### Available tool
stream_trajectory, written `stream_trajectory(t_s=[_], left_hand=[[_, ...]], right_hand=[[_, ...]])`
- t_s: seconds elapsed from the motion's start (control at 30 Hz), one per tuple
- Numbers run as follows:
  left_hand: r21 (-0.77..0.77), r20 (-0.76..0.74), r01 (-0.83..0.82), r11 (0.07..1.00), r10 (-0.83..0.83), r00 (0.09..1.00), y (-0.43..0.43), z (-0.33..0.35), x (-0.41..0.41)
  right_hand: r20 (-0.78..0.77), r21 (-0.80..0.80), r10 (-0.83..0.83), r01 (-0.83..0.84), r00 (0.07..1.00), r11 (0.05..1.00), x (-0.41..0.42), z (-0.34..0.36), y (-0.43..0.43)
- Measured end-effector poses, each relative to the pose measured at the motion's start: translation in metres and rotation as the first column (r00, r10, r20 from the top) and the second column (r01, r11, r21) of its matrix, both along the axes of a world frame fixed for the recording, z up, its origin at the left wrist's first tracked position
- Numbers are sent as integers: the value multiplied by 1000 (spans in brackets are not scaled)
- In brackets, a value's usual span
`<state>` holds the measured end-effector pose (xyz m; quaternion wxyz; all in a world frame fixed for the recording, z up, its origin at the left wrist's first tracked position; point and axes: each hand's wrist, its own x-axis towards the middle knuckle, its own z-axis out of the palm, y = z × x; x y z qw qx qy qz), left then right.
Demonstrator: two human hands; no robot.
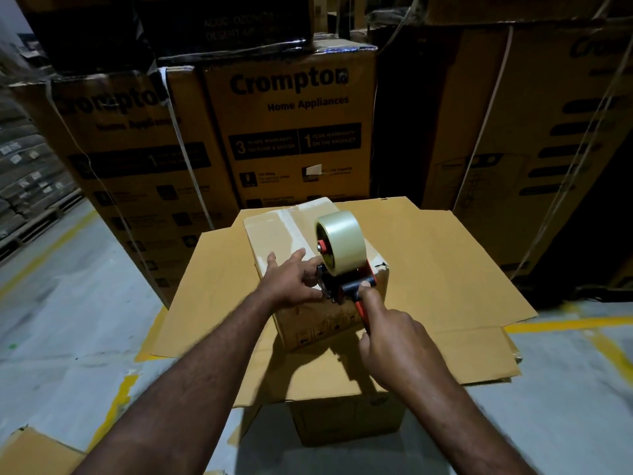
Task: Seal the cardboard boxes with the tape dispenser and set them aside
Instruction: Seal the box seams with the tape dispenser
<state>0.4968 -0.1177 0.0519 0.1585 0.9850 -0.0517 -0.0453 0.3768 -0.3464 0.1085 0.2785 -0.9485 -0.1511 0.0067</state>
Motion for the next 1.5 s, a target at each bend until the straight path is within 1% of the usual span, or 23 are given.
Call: stream_trajectory(t_s=[0.23,0.33,0.4,0.5,0.6,0.73,0.8,0.87,0.9,0.93,0.97,1.0,1.03,1.07,1.1,1.2,1.27,1.33,1.43,1.5], left_hand=[[39,73,115,993,-118,990,-4,-5,-6],[138,142,244,960,-263,954,-5,-5,-12],[176,184,294,940,-325,928,-5,-5,-13],[210,197,328,921,-369,909,-3,-7,-11],[205,179,347,915,-383,906,-3,-6,-8],[115,146,320,940,-335,931,0,-1,-5],[109,110,286,952,-297,948,-1,2,-5],[139,29,238,961,-244,969,-7,9,-7],[124,-27,226,966,-224,974,-12,14,-8],[71,-82,218,973,-212,974,-16,19,-9],[-29,-126,179,983,-182,975,-18,24,-10],[-160,-161,96,982,-122,979,-18,27,-8],[-276,-180,-4,961,-48,982,-17,28,-7],[-350,-183,-79,934,14,983,-16,29,-5],[-366,-156,-97,926,42,987,-15,28,-2],[-279,-46,-86,956,76,996,-21,20,3],[-238,-24,-98,966,95,995,-26,20,4],[-218,-41,-112,969,106,994,-27,19,7],[-253,-108,-146,957,122,987,-23,20,10],[-250,-147,-171,953,137,980,-20,18,13]], right_hand=[[-12,4,-41,41,999,999,-20,-12,-4],[-39,-1,-71,71,997,997,-30,-20,-3],[-64,-7,-86,85,994,996,-33,-23,-4],[-99,0,-92,93,991,996,-35,-25,-5],[-111,-1,-83,83,990,997,-35,-25,-6],[-80,10,-93,94,992,996,-34,-24,-6],[-76,9,-97,98,992,995,-33,-26,-4],[-82,2,-101,102,991,995,-32,-32,-2],[-89,-1,-105,105,991,994,-32,-35,0],[-92,-1,-110,110,990,994,-31,-38,1],[-92,-2,-115,115,989,993,-29,-42,1],[-89,-3,-118,118,989,993,-27,-45,0],[-87,-3,-121,121,989,993,-25,-48,0],[-85,-3,-122,123,989,992,-24,-50,0],[-82,-3,-123,123,989,992,-23,-52,0],[-74,-7,-132,132,988,991,-21,-54,2],[-69,-12,-128,127,989,992,-19,-55,3],[-58,-32,-116,114,992,993,-19,-57,6],[-53,-80,-114,109,992,991,-15,-61,9],[-68,-68,-115,111,991,992,-13,-62,12]])
